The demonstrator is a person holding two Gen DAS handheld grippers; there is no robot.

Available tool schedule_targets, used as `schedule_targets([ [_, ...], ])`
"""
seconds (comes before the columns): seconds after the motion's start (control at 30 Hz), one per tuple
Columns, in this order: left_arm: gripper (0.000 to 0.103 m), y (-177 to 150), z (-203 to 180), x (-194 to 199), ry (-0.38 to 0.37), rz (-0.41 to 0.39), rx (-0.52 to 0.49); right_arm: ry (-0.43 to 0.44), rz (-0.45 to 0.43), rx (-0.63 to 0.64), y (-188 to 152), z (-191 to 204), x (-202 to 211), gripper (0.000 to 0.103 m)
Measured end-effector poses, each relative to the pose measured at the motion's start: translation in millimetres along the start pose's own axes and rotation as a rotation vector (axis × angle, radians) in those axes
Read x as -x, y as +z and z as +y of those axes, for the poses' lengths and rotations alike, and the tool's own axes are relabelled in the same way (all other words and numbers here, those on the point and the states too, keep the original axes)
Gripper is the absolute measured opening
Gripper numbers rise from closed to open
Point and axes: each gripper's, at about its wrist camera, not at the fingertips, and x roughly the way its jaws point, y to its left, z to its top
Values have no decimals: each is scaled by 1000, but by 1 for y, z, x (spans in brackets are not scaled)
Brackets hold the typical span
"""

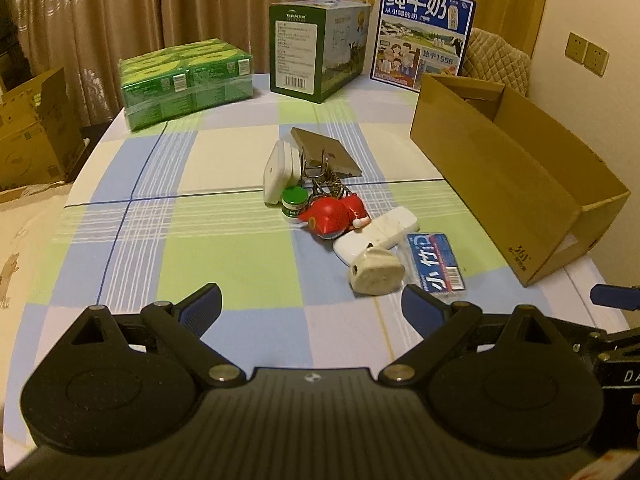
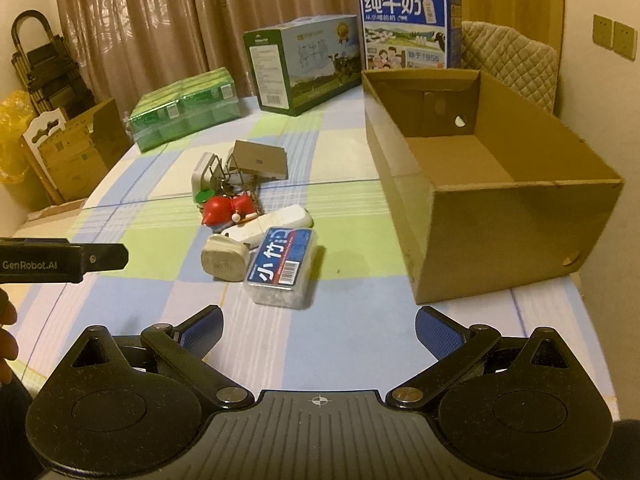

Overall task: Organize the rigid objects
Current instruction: 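Grasp the clear blue-labelled box with the right gripper while the left grasps the white plug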

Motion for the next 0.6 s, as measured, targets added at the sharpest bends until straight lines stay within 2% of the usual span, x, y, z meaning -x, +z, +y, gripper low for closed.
schedule_targets([
  [0.1, 95, 4, 5, -16, -6, 14, -2, 16, 0, 3, 3, 4, -16, 99],
  [0.17, 95, 4, 8, -26, -5, 23, 4, 23, -2, 10, 6, 7, -26, 87],
  [0.23, 95, 5, 12, -37, 2, 35, 12, 34, 5, 11, 8, 11, -39, 83],
  [0.6, 95, 4, 29, -74, -26, 57, 52, 59, 53, -8, 22, 21, -110, 75],
])
